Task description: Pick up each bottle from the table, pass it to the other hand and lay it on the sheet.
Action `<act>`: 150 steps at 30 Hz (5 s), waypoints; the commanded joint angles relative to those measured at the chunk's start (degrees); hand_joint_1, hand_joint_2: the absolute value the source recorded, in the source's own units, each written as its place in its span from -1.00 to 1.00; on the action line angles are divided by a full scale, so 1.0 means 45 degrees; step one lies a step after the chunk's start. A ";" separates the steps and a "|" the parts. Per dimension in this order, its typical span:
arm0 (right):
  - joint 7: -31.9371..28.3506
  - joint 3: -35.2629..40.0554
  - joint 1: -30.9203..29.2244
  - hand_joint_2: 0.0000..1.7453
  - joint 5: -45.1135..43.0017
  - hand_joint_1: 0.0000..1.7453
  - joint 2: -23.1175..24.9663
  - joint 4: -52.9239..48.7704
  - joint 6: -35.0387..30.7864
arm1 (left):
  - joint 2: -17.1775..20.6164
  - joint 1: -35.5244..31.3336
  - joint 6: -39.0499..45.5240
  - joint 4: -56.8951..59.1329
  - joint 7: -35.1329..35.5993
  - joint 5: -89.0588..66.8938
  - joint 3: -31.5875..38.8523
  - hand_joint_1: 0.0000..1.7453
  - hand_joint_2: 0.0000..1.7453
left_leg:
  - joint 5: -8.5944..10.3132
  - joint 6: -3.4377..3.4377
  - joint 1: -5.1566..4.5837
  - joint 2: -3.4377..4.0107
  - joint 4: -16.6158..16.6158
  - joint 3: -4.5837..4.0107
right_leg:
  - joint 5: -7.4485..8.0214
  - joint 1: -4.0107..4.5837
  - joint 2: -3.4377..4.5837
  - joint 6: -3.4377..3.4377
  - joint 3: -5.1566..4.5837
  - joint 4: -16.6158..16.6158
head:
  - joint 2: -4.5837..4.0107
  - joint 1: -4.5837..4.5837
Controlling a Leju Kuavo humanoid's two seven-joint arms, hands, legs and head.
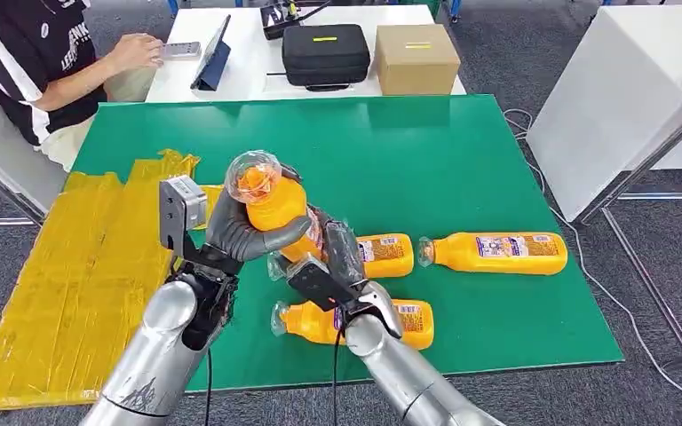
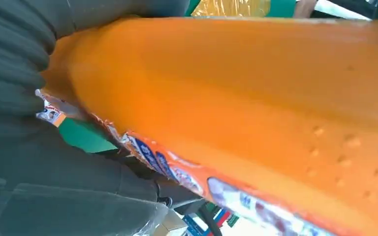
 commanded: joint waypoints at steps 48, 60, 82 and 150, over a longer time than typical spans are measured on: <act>0.2488 -0.5876 0.5548 1.00 0.6082 -1.00 -0.4266 -0.9535 -0.3857 | 0.2803 0.0528 0.8791 0.3605 0.1076 -2.2526 0.2969 1.00 1.00 | -0.0003 -0.0022 -0.0017 -0.0028 -0.0020 0.0035 | -0.0010 -0.0018 -0.0062 -0.0005 0.0039 -0.0031 | -0.0005 0.0000; 0.2492 -0.5845 0.5427 1.00 0.6289 -1.00 -0.3826 -0.9522 -0.3857 | 0.3368 -0.0376 0.8844 0.6800 0.4135 -2.2526 0.1036 1.00 1.00 | -0.0012 -0.0033 -0.0007 -0.0007 -0.0014 0.0045 | -0.0013 -0.0008 -0.0041 -0.0009 0.0052 -0.0026 | -0.0005 0.0000; 0.2642 -0.6258 0.4864 1.00 0.7203 -1.00 -0.2755 -0.9380 -0.3857 | 0.2397 -0.0403 0.6882 0.8909 0.3499 -2.1104 0.5195 1.00 1.00 | -0.0012 -0.0027 -0.0006 0.0004 -0.0008 0.0035 | -0.0008 -0.0009 -0.0023 -0.0005 0.0039 -0.0018 | -0.0005 0.0005; 0.2799 -0.5787 0.1505 1.00 0.8424 -1.00 -0.9029 -0.3048 0.6354 | 0.2111 0.3843 -0.0362 -0.2012 -0.1772 -0.4870 0.5405 -1.00 1.00 | -0.0013 -0.0025 -0.0025 -0.0001 -0.0015 0.0059 | -0.0001 -0.0015 -0.0029 0.0000 0.0073 -0.0042 | 0.0000 0.0005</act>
